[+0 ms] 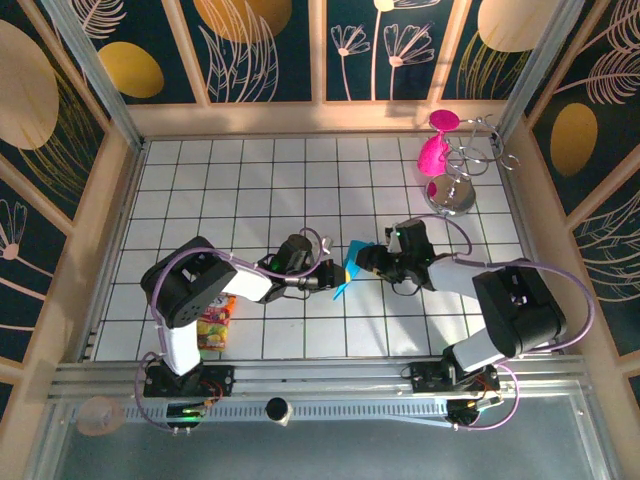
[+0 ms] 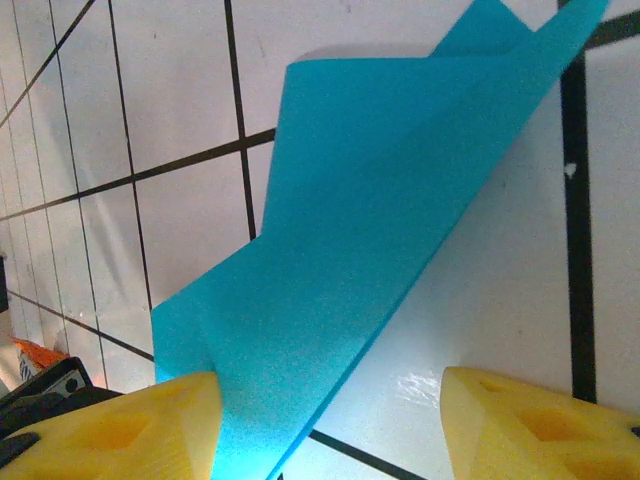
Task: Fold a paper plane with a square sheet of paper (pick it up from the middle)
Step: Fold the wing for the fifth time at the center of the table.
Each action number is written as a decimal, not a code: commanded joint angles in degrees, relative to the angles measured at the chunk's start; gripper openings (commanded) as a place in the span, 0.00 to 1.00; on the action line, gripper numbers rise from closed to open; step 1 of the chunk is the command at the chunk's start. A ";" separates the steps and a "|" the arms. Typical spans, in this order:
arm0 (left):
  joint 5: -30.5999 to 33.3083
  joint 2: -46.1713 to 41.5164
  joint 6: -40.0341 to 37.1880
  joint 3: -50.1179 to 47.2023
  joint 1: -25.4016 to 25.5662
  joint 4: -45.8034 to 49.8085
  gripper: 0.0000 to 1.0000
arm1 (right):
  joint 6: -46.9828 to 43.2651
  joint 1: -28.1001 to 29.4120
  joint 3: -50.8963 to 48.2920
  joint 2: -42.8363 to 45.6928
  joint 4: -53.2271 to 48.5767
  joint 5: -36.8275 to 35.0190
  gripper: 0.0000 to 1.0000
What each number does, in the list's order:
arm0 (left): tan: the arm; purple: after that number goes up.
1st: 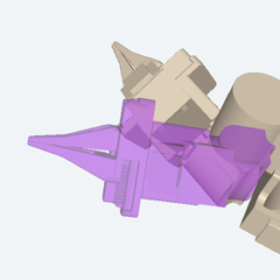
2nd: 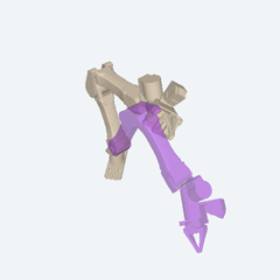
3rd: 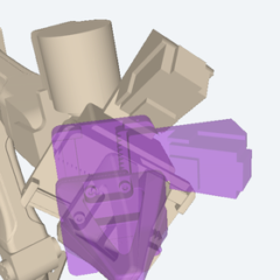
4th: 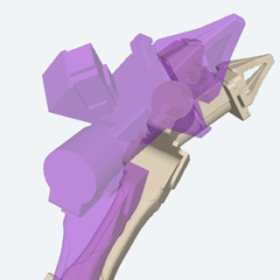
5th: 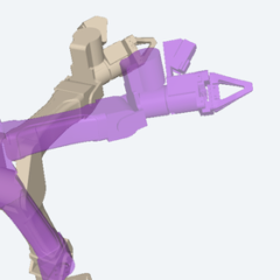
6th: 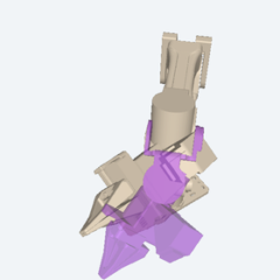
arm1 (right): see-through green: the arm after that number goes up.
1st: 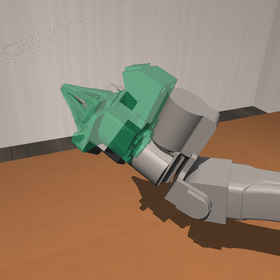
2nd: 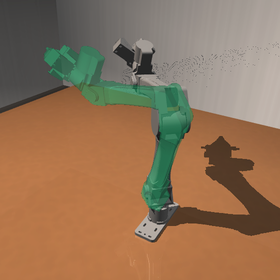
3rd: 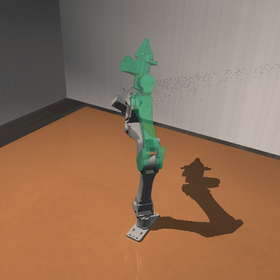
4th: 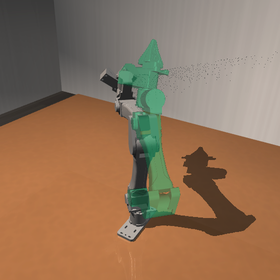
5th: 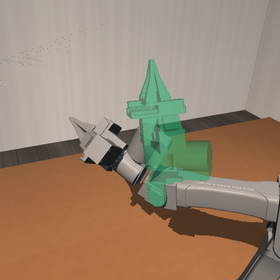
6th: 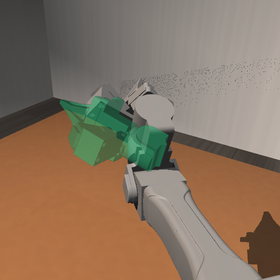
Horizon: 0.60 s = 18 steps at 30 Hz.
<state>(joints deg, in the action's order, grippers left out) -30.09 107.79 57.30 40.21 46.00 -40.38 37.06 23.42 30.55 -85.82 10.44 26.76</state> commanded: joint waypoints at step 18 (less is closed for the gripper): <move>-0.56 2.83 2.57 -3.03 -0.79 -5.63 0.00 | -2.76 5.86 7.42 -9.12 -8.45 -11.61 0.51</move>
<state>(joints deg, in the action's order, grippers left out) -30.63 109.69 59.51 37.93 45.65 -43.62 36.27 26.94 37.17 -90.19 2.96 20.40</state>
